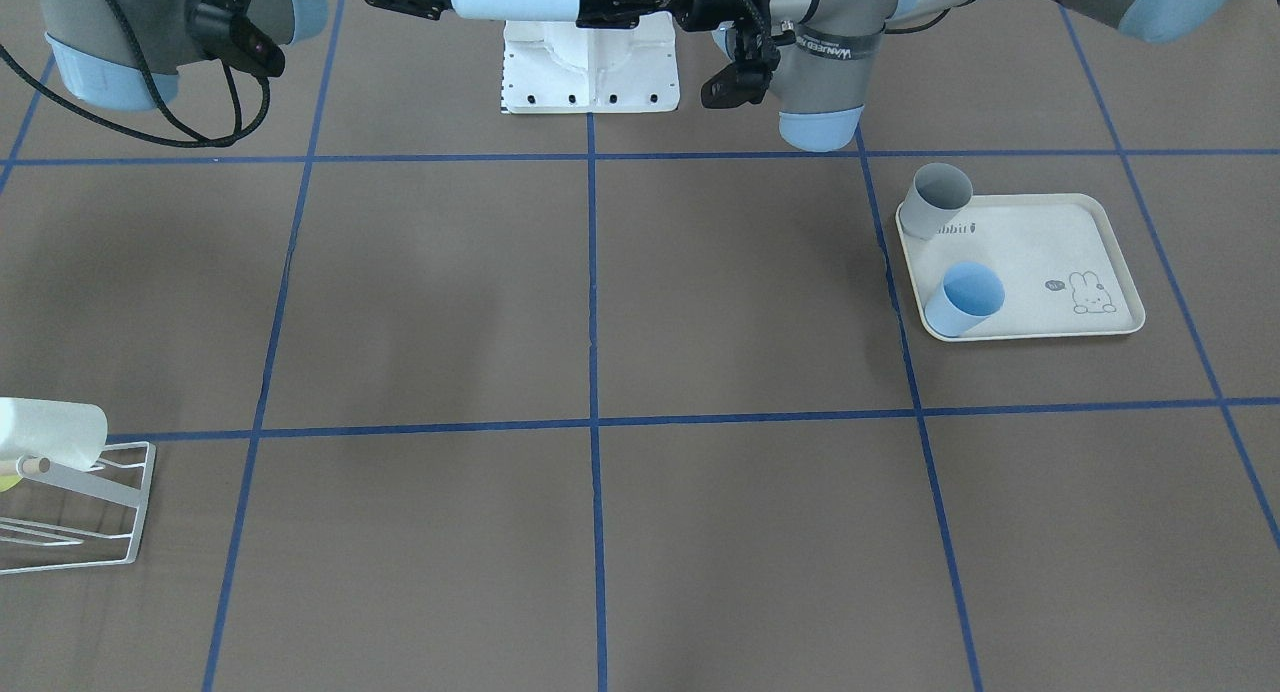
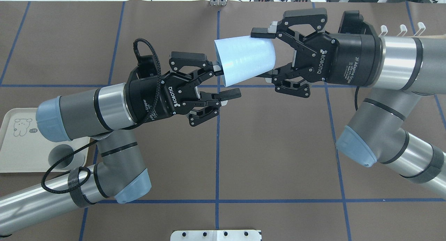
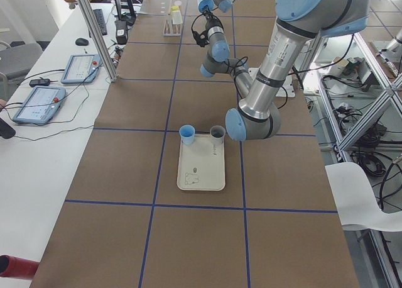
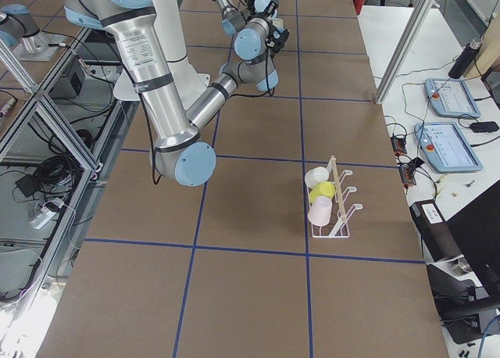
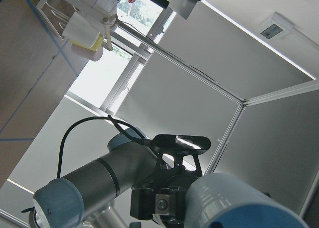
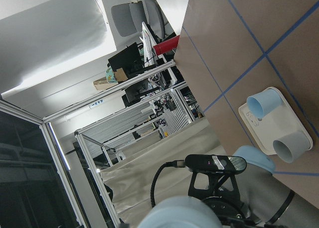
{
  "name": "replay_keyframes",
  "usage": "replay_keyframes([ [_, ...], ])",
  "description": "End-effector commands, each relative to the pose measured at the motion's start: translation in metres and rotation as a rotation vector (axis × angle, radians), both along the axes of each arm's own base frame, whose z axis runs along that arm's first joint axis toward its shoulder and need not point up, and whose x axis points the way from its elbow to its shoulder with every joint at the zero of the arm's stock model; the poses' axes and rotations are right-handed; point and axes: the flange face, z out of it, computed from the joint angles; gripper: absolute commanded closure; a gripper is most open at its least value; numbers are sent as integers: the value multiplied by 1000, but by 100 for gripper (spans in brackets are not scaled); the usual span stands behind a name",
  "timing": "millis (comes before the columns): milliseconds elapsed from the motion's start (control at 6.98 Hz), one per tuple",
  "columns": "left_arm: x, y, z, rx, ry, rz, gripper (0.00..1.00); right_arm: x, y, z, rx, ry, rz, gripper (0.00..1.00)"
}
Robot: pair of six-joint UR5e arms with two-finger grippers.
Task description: Transfer IKEA cup to right arm and place on rack
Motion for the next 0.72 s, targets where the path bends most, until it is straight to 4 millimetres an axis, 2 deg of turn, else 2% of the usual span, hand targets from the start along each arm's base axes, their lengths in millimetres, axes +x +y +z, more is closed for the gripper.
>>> replay_keyframes([
  [0,-2,-3,5,7,-13,-15,30,13,-2,6,-4,6,23,100],
  [286,-7,-8,13,3,-28,-31,30,41,-19,55,-28,103,114,100],
  [430,-6,-15,16,2,-41,-51,30,50,-23,91,-17,186,184,100],
  [573,0,-22,24,26,-81,-102,29,70,-33,120,-11,263,256,100],
])
